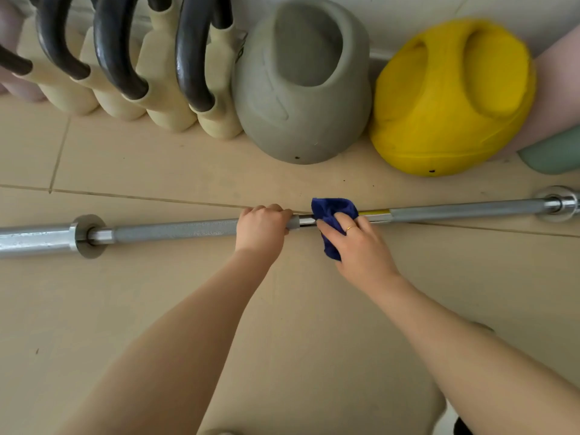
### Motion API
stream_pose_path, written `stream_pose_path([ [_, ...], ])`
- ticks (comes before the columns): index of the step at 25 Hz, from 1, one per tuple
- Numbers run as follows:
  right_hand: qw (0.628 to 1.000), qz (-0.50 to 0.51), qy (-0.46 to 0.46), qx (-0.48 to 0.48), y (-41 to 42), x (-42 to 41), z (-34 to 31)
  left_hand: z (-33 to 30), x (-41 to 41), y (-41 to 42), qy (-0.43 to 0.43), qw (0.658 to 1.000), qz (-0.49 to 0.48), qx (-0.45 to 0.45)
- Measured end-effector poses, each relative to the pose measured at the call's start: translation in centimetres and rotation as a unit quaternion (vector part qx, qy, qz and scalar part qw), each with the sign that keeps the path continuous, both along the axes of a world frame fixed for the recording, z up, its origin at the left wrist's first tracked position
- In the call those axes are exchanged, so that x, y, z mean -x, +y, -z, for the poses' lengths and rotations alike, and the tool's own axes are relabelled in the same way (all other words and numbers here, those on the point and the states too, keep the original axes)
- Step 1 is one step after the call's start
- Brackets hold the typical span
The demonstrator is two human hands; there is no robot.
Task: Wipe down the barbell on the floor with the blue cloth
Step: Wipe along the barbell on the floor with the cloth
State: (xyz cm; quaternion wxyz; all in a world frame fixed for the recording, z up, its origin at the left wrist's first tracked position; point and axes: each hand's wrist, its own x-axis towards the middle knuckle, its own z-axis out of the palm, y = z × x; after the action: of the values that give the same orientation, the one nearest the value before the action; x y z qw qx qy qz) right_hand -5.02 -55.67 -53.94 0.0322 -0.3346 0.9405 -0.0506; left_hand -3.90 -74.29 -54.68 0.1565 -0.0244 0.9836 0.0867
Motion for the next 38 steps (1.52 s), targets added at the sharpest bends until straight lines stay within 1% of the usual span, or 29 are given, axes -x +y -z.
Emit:
stream_pose_path([
  [1,0.999,-0.046,0.000,-0.020,0.6,1.2,0.0,0.0,0.1,-0.1,-0.007,1.000,0.001,0.000],
  [2,0.998,-0.041,-0.020,-0.048,1.2,2.5,0.0,0.0,0.1,-0.1,-0.009,1.000,0.001,-0.003],
  [3,0.996,0.025,-0.050,-0.072,1.8,3.5,-0.1,0.0,0.1,-0.1,-0.008,1.000,0.000,-0.009],
  [5,0.971,0.210,-0.063,-0.094,1.9,4.3,0.3,0.1,0.0,-0.1,-0.003,1.000,-0.013,-0.024],
  [6,0.962,0.248,-0.076,-0.089,0.8,4.0,0.1,0.1,0.1,-0.2,-0.003,0.999,-0.023,-0.033],
  [7,0.966,0.233,-0.085,-0.071,-0.5,3.4,0.1,0.0,0.2,-0.3,-0.007,0.999,-0.031,-0.042],
  [9,0.994,0.083,-0.069,-0.024,-3.0,1.0,0.1,0.0,0.2,-0.4,-0.012,0.999,-0.027,-0.044],
  [10,0.999,0.013,-0.051,-0.007,-3.5,0.7,0.1,0.0,0.3,-0.3,-0.017,0.999,-0.019,-0.036],
  [11,0.998,-0.033,-0.047,-0.005,-3.7,1.3,0.0,0.1,0.3,-0.3,-0.022,0.999,-0.014,-0.030],
  [12,0.996,-0.033,-0.073,-0.030,-3.8,2.5,-0.3,0.0,0.5,-0.3,-0.028,0.999,-0.015,-0.032],
  [13,0.994,0.026,-0.093,-0.056,-3.8,3.6,-0.3,0.0,0.6,-0.4,-0.030,0.999,-0.022,-0.039],
  [15,0.977,0.185,-0.087,-0.067,-4.4,3.8,0.5,-0.2,0.8,-0.5,-0.035,0.997,-0.040,-0.054],
  [16,0.969,0.222,-0.083,-0.071,-5.6,3.2,0.3,-0.4,1.1,-0.5,-0.040,0.997,-0.042,-0.058],
  [17,0.973,0.216,-0.062,-0.058,-6.9,2.4,0.3,-0.6,1.4,-0.6,-0.049,0.996,-0.039,-0.057],
  [20,0.993,0.105,-0.019,-0.043,-7.4,-0.2,0.4,-1.4,2.1,-1.2,-0.083,0.991,-0.061,-0.086],
  [21,0.997,0.071,-0.027,-0.030,-6.3,0.5,0.2,-1.4,2.2,-1.4,-0.092,0.987,-0.072,-0.105],
  [22,0.996,0.065,-0.051,-0.044,-5.1,1.6,0.0,-1.4,2.3,-1.6,-0.096,0.985,-0.076,-0.123],
  [23,0.990,0.114,-0.058,-0.062,-3.8,2.5,0.0,-1.3,2.4,-1.7,-0.096,0.983,-0.079,-0.136],
  [25,0.961,0.265,-0.020,-0.073,-2.7,3.1,0.5,-1.2,3.0,-1.9,-0.109,0.981,-0.076,-0.143],
  [26,0.955,0.290,-0.012,-0.060,-3.6,2.6,0.3,-1.1,3.5,-2.0,-0.122,0.981,-0.065,-0.135],
  [27,0.963,0.269,-0.007,-0.030,-4.9,1.8,0.5,-1.0,4.0,-2.1,-0.138,0.982,-0.051,-0.122],
  [30,0.988,0.141,-0.039,0.048,-7.8,-0.8,1.1,-0.5,4.8,-2.5,-0.179,0.980,-0.019,-0.081],
  [32,0.994,0.089,-0.052,0.041,-6.5,0.7,1.0,-0.1,4.8,-2.5,-0.181,0.981,0.003,-0.066],
  [33,0.993,0.103,-0.044,0.025,-5.1,1.6,1.1,-0.1,4.7,-2.5,-0.169,0.983,0.005,-0.067],
  [34,0.988,0.152,-0.040,0.007,-3.4,2.4,1.2,-0.2,4.6,-2.4,-0.156,0.985,-0.002,-0.067],
  [36,0.956,0.293,-0.030,-0.009,-0.3,3.7,1.4,-0.5,4.7,-2.1,-0.133,0.989,-0.022,-0.058],
  [37,0.940,0.338,-0.037,-0.012,0.2,3.8,1.2,-0.6,4.7,-1.8,-0.129,0.990,-0.033,-0.052],
  [38,0.940,0.340,-0.036,-0.010,-0.2,3.5,1.1,-0.7,4.5,-1.5,-0.132,0.989,-0.043,-0.049],
])
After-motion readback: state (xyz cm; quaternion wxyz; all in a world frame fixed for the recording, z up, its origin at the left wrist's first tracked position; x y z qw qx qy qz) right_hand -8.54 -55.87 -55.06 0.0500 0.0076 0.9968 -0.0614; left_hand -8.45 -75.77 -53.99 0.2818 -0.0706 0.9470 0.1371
